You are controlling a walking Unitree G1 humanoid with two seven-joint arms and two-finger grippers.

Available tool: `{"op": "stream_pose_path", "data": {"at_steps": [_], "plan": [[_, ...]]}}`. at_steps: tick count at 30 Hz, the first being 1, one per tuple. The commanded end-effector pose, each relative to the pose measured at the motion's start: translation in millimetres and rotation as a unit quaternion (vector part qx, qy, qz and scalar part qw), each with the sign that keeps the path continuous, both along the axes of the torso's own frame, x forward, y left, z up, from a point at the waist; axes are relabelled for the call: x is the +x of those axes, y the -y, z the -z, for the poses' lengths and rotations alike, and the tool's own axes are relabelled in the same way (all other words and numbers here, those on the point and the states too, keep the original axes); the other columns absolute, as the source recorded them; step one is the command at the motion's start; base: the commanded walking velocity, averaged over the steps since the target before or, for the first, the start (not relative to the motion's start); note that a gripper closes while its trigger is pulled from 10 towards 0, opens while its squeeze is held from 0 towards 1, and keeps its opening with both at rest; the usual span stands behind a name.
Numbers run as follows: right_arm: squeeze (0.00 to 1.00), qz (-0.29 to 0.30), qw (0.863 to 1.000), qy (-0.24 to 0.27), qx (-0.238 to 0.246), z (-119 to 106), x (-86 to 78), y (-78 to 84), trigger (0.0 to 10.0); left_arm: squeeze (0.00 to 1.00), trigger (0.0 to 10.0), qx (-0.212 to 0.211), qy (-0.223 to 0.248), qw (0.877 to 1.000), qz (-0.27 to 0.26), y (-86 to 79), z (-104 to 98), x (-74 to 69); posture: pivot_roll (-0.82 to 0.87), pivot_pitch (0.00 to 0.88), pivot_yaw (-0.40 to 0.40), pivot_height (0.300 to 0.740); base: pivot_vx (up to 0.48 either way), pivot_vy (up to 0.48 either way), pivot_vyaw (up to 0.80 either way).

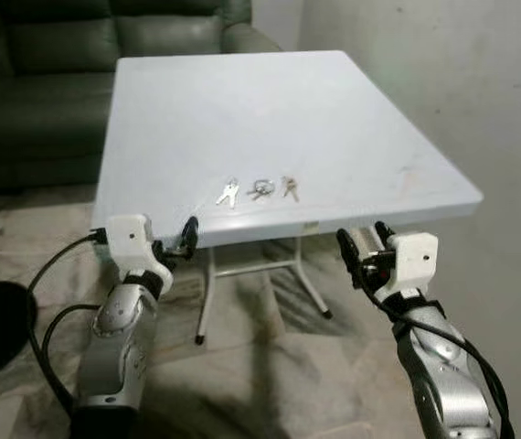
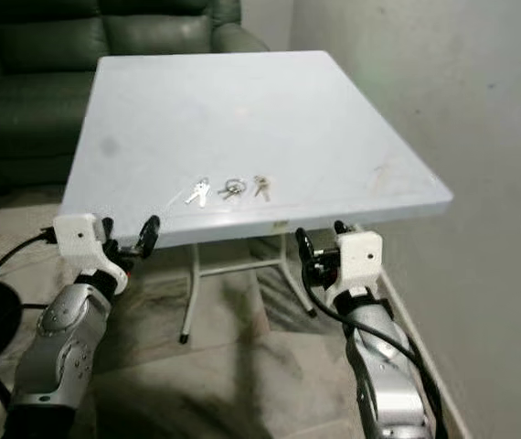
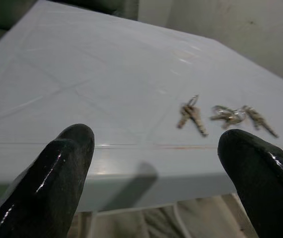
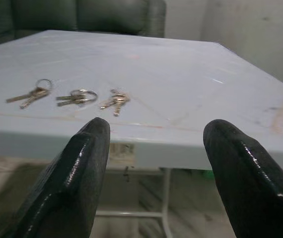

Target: Hang keys on a hook

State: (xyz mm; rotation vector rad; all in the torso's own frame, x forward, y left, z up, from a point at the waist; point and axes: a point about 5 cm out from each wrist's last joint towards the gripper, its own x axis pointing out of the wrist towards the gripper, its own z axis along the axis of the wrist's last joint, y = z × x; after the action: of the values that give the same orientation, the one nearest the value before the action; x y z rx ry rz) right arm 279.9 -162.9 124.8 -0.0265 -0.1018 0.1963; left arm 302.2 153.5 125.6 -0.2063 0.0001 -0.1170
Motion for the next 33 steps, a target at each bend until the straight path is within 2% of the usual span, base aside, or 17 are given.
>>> {"op": "stream_pose_path", "data": {"at_steps": [1,12,25,27,33], "plan": [[0.00,0.010,1.000,0.000,0.000,0,-0.9,5.5,10.0,0.00,10.0,0.007,-0.003,1.000,0.005,1.9,1,0.1,0.00,0.071,-0.039,0.740,0.000,0.000,0.00],[0.00,0.014,1.000,-0.005,-0.009,2,-0.4,5.4,10.0,0.00,10.0,0.017,-0.007,1.000,0.001,0.1,3,-1.5,0.01,0.078,-0.038,0.740,0.000,0.000,0.00],[0.00,0.020,1.000,-0.005,-0.007,1,-0.5,9.7,10.0,0.00,10.0,0.034,-0.003,0.999,0.036,7.8,3,0.2,0.00,0.085,-0.038,0.740,0.000,0.000,0.00],[0.00,0.023,1.000,-0.007,-0.012,2,-0.5,12.0,10.0,0.00,10.0,0.042,0.002,0.998,0.056,11.3,1,1.7,0.00,0.092,-0.034,0.740,0.000,0.000,0.00],[0.00,0.027,0.999,-0.005,-0.021,2,0.0,13.8,10.0,0.00,10.0,0.042,0.002,0.997,0.062,12.3,0,0.8,0.00,0.094,-0.020,0.740,0.000,0.000,0.00]]}}
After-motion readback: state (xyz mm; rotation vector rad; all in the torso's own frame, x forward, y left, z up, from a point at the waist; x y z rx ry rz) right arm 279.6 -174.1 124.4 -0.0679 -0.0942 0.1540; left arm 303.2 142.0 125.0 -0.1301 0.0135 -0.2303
